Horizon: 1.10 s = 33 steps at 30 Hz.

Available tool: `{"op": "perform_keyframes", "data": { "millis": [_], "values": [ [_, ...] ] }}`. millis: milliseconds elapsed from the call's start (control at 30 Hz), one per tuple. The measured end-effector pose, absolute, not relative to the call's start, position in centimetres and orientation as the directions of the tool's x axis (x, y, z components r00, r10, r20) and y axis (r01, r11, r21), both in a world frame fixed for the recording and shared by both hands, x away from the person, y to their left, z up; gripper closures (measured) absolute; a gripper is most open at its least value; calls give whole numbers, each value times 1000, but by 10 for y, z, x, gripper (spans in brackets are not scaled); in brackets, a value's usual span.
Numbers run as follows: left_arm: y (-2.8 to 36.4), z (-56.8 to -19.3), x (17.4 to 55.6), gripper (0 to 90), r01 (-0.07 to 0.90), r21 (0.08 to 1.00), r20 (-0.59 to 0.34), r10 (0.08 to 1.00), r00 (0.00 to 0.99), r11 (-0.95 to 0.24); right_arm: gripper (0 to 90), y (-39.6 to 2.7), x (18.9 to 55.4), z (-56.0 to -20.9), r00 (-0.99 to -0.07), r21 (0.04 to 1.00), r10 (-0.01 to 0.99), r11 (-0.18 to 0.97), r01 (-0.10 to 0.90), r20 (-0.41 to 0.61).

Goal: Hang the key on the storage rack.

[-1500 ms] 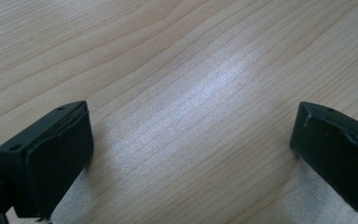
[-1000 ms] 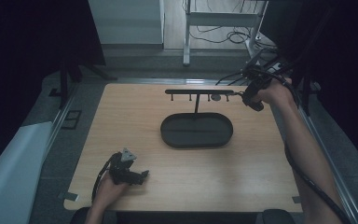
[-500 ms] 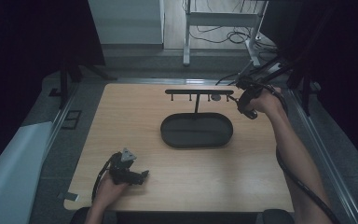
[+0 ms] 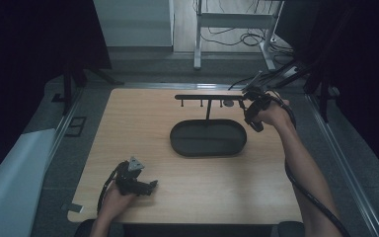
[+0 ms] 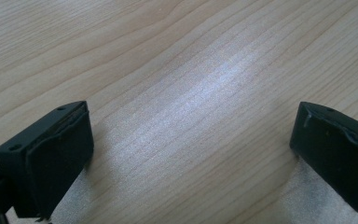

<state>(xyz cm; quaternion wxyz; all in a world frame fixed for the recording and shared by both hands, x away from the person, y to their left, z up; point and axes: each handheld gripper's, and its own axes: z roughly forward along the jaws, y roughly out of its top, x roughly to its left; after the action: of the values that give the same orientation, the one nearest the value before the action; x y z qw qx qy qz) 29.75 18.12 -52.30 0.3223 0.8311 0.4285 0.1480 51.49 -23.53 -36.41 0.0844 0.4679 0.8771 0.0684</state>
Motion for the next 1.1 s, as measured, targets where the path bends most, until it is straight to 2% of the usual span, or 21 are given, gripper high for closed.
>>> {"op": "perform_keyframes", "data": {
  "millis": [433, 933, 1000, 1033, 1100],
  "values": [
    [181, -523, 298, 0, 617, 661, -31, 806, 591, -427, 484, -227, 513, -391, -563, 270, 826, 549, 791, -31],
    [181, -523, 298, 0, 617, 661, -31, 805, 592, -428, 474, -225, 511, -399, -573, 310, 819, 555, 771, -41],
    [181, -523, 298, 0, 616, 661, -30, 805, 592, -428, 445, -226, 511, -399, -579, 313, 814, 563, 765, -49],
    [181, -523, 298, 0, 616, 661, -30, 805, 592, -429, 402, -229, 511, -398, -576, 330, 816, 556, 763, -44],
    [181, -523, 298, 0, 616, 661, -30, 805, 592, -428, 385, -230, 511, -396, -575, 342, 817, 553, 760, -44]
  ]
}}
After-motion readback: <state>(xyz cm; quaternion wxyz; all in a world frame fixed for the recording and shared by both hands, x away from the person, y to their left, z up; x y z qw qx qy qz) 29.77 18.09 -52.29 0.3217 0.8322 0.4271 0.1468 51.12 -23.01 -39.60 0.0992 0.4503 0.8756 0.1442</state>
